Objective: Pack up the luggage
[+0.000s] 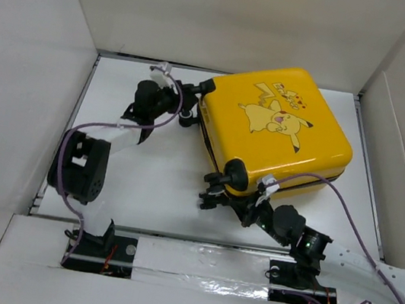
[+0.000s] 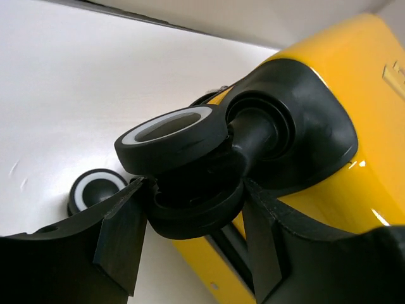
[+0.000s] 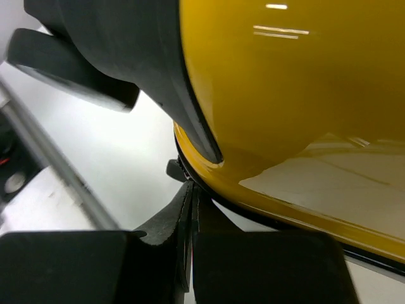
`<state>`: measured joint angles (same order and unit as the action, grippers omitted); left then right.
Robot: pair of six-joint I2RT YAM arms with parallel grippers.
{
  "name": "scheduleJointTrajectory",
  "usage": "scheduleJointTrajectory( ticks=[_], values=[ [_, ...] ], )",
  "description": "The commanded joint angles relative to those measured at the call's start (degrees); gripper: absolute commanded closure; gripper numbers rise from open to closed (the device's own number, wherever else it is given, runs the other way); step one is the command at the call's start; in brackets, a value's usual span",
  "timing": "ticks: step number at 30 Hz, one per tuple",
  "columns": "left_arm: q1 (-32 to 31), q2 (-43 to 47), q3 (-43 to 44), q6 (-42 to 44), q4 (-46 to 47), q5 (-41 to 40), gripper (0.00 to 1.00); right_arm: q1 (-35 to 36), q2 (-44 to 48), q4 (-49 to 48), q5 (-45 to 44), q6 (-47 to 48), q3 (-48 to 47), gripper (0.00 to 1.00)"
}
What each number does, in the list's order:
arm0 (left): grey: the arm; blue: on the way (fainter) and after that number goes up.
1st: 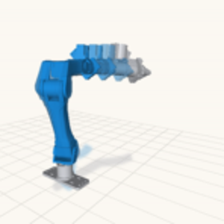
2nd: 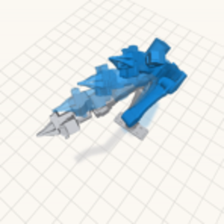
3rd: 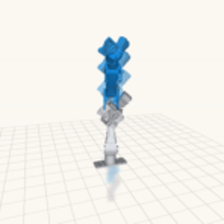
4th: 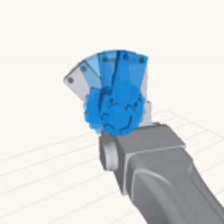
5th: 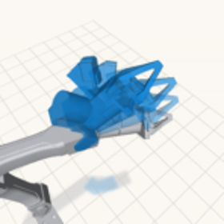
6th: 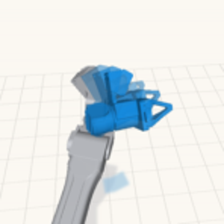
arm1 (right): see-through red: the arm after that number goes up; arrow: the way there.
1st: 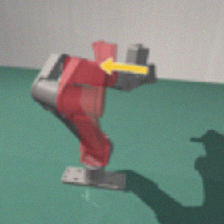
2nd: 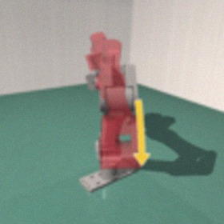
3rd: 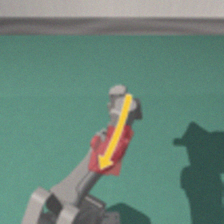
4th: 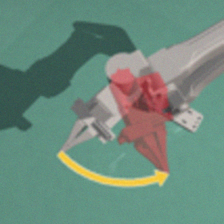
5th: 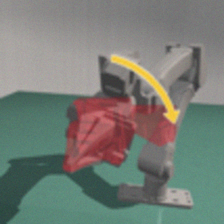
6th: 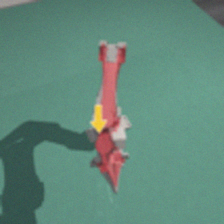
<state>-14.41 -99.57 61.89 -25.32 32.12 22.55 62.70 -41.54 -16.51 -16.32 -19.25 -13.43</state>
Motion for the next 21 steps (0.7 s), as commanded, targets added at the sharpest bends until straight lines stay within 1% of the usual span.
scheduleJointTrajectory(
  ticks=[1,2,3,4,5,6,7,8,9,10,11,12,13,14,15,16,17,18,19,20,21],
  values=[
    [1.0,12.3,-13.7,-10.4,16.3,-11.1,1.0,-2.6,3.8,0.8,3.0,1.3,-3.5,1.0],
    [0.0,14.6,-19.6,-10.1,17.1,-14.9,1.0,-3.3,4.5,1.7,3.1,2.1,-3.7,1.0],
    [0.0,19.3,-22.0,-9.7,16.6,-16.6,1.0,-4.2,5.9,2.7,3.4,2.5,-4.1,1.0],
    [0.0,21.4,-24.4,-10.6,16.6,-18.1,1.0,-6.2,6.6,3.6,3.7,3.1,-4.8,1.0],
    [0.0,23.9,-30.0,-11.7,17.2,-19.5,1.0,-7.6,7.1,4.8,4.1,4.4,-5.2,1.0],
    [0.0,28.6,-32.6,-12.6,18.1,-19.6,1.0,-9.2,7.6,5.0,5.0,5.2,-5.6,1.0],
    [0.0,30.9,-35.1,-13.9,18.2,-19.6,1.0,-13.2,7.9,5.2,7.3,6.1,-7.2,1.0],
    [-0.8,33.3,-40.4,-16.1,18.5,-19.0,1.0,-15.5,7.4,5.3,8.9,7.9,-8.4,1.0],
    [-2.3,38.2,-42.4,-16.6,17.7,-18.9,1.0,-17.9,6.7,5.2,10.8,8.7,-9.4,1.0],
    [-3.7,40.5,-44.4,-16.8,16.7,-19.3,1.0,-20.6,3.8,4.1,15.6,9.7,-10.7,1.0],
    [-5.3,43.0,-47.3,-15.9,15.4,-20.1,1.0,-25.7,1.7,3.3,18.8,10.7,-13.5,1.0],
    [-9.1,47.5,-48.2,-15.6,11.9,-20.9,1.0,-28.0,-0.8,2.5,21.6,10.8,-14.9,1.0],
    [-11.1,49.1,-49.1,-15.6,10.7,-21.7,1.0,-29.9,-3.2,1.9,26.9,10.8,-16.3,1.0],
    [-13.2,50.7,-50.4,-15.6,9.6,-23.5,1.0,-31.0,-7.6,-0.4,28.8,10.8,-17.2,1.0],
    [-14.9,52.9,-50.7,-15.7,8.1,-24.4,1.0,-31.0,-9.2,-2.4,29.8,9.0,-17.0,1.0],
    [-18.6,53.3,-51.2,-15.8,8.0,-25.1,1.0,-29.4,-10.1,-5.0,29.9,7.5,-15.6,1.0],
    [-20.3,53.5,-51.4,-15.9,7.7,-26.1,1.0,-27.5,-10.6,-10.5,29.1,4.2,-13.7,1.0],
    [-21.9,53.3,-51.3,-16.2,7.5,-26.6,1.0,-22.1,-10.3,-12.6,27.3,2.4,-9.0,1.0],
    [-24.8,52.9,-51.3,-16.4,8.5,-27.0,1.0,-18.7,-9.9,-14.9,21.1,0.3,-6.1,1.0],
    [-26.0,52.2,-50.7,-16.3,9.1,-27.7,1.0,-15.1,-9.5,-20.1,18.0,-1.8,-3.1,1.0],
    [-27.2,50.5,-49.9,-16.0,9.4,-27.8,1.0,-8.4,-9.4,-22.1,14.6,-4.9,1.5,1.0]
  ],
)
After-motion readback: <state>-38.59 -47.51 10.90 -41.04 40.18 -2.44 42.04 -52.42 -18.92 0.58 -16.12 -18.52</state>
